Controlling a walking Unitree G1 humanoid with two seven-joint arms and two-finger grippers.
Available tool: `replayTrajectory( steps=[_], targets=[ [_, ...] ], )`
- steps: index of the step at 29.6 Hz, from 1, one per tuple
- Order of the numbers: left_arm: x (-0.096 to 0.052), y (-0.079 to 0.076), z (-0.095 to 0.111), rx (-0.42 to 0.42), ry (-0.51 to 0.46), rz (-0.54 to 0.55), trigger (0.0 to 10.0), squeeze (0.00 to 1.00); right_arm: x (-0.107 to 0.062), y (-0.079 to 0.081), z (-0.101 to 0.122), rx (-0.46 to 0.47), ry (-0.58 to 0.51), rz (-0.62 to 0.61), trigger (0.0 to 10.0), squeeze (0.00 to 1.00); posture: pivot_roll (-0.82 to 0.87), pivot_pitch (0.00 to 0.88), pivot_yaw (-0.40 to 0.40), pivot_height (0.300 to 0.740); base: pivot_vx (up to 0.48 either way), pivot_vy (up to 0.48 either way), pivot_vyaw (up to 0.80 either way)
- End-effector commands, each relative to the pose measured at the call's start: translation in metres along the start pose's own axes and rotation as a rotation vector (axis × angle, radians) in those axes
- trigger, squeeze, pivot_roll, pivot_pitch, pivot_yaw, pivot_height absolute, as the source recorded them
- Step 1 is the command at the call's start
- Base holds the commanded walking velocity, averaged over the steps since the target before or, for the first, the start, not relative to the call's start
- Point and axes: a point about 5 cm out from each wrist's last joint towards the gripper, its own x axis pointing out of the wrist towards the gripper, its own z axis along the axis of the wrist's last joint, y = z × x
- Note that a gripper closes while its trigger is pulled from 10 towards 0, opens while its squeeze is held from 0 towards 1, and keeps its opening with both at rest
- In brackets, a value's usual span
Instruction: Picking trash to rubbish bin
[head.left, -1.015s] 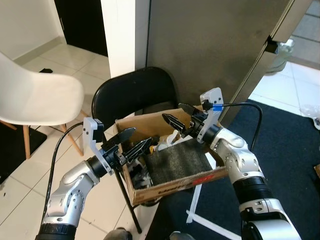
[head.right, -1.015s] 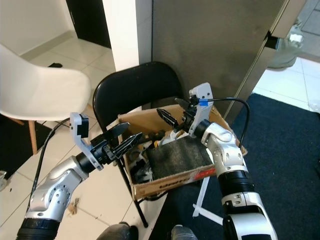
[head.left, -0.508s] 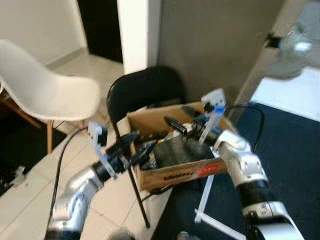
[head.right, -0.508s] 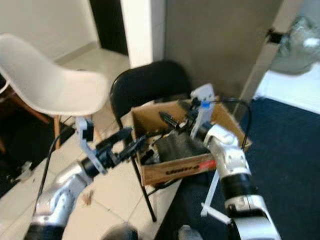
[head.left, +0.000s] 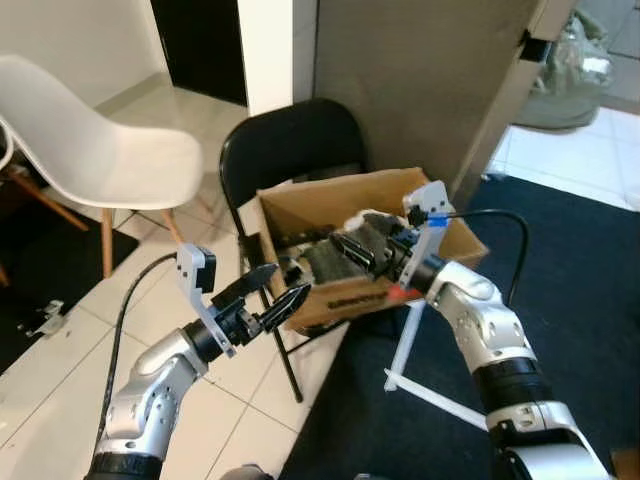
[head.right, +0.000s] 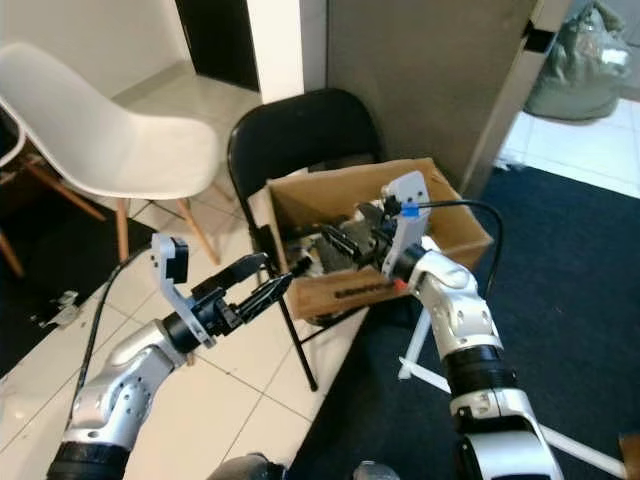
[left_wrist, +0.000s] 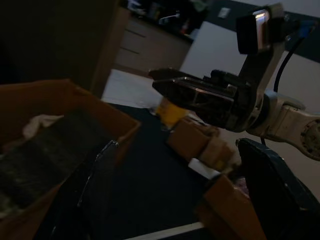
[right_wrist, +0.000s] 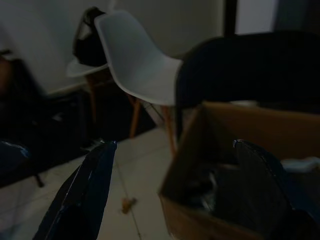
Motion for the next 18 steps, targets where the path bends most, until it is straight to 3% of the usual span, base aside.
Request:
replayTrajectory(
  steps=[1,18],
  targets=[
    [-0.0025,0.0004,-0.002,0.005,0.011,0.004,10.0,0.0,0.0016,0.0024,-0.0011,-0.004,0.002,0.002,10.0,0.0,0.02,0.0,-0.042,0.74,-0.341,0.0,0.0],
    [-0.0021,-0.0006,-0.0026,0.008,0.013,-0.002,10.0,0.0,0.0023,0.0025,-0.0029,0.001,0.017,-0.012,10.0,0.0,0.02,0.0,-0.046,0.74,-0.344,0.0,0.0]
  ],
)
